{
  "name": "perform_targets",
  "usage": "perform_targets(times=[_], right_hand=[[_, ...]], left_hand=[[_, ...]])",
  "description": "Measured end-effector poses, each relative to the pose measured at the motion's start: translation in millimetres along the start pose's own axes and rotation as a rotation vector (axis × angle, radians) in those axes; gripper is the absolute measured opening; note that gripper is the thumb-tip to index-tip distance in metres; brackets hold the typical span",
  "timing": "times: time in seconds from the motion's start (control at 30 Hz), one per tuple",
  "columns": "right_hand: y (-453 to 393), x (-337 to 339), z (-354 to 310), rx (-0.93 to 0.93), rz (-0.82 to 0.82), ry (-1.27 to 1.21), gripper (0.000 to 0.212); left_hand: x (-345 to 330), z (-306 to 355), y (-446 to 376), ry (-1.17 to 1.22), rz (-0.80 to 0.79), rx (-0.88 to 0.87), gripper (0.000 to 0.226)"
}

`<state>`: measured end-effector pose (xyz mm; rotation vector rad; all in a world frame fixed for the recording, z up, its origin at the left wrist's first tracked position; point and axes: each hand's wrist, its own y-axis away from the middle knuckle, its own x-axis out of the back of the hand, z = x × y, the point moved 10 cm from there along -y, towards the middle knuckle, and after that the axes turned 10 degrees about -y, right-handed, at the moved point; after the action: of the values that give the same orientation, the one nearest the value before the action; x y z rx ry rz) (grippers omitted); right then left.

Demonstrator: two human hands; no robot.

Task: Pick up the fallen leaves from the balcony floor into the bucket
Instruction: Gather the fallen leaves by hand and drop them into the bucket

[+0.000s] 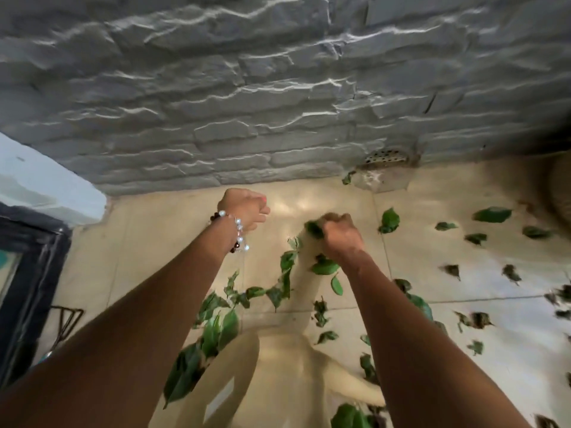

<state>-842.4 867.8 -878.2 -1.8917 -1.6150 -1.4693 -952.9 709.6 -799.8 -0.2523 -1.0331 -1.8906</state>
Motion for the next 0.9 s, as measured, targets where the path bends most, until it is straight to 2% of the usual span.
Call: perform_targets(times=[0.07, 0.13, 0.23, 0.33, 0.4, 0.5, 0.57, 0.63, 0.7, 0.73, 0.83, 0.9], right_hand=[[5, -1, -6, 0.058, 0.061, 0.082, 0.032], [13, -3, -9, 0.098, 0.096, 0.098, 0.028], [28, -2, -1, 0.032, 0.153, 0.027, 0.02], [38, 27, 20, -0.183, 0.314, -0.194, 0.012], [38, 61, 18, -0.225, 0.416, -0.362, 0.013], [37, 110, -17, -0.119, 0.421, -0.566, 0.012], [42, 133, -48, -0.023, 0.38, -0.509, 0.012], [52, 144, -73, 0.053, 0.358, -0.368, 0.014], [61, 149, -88, 0.121, 0.358, -0.29, 0.016], [66, 149, -95, 0.156, 0.343, -0.27, 0.017], [79, 153, -119, 0.309, 0.288, -0.123, 0.022], [84, 161, -127, 0.37, 0.261, -0.027, 0.026]], left_hand=[[-4, 17, -11, 0.043, 0.01, -0.008, 0.014], [-17, 32, -13, -0.004, -0.079, -0.051, 0.01], [-30, 40, -9, -0.067, -0.176, -0.089, 0.007], [-43, 35, 5, -0.09, -0.281, -0.08, 0.033], [-52, 33, 15, -0.068, -0.348, -0.048, 0.047], [-66, 40, 32, 0.096, -0.438, 0.014, 0.064], [-75, 49, 35, 0.266, -0.488, 0.068, 0.072], [-68, 64, 38, 0.372, -0.408, 0.019, 0.043], [-57, 71, 44, 0.391, -0.329, 0.001, 0.025], [-52, 69, 51, 0.403, -0.305, 0.01, 0.022], [-39, 66, 53, 0.454, -0.236, 0.019, 0.039], [-36, 65, 53, 0.531, -0.206, 0.082, 0.034]])
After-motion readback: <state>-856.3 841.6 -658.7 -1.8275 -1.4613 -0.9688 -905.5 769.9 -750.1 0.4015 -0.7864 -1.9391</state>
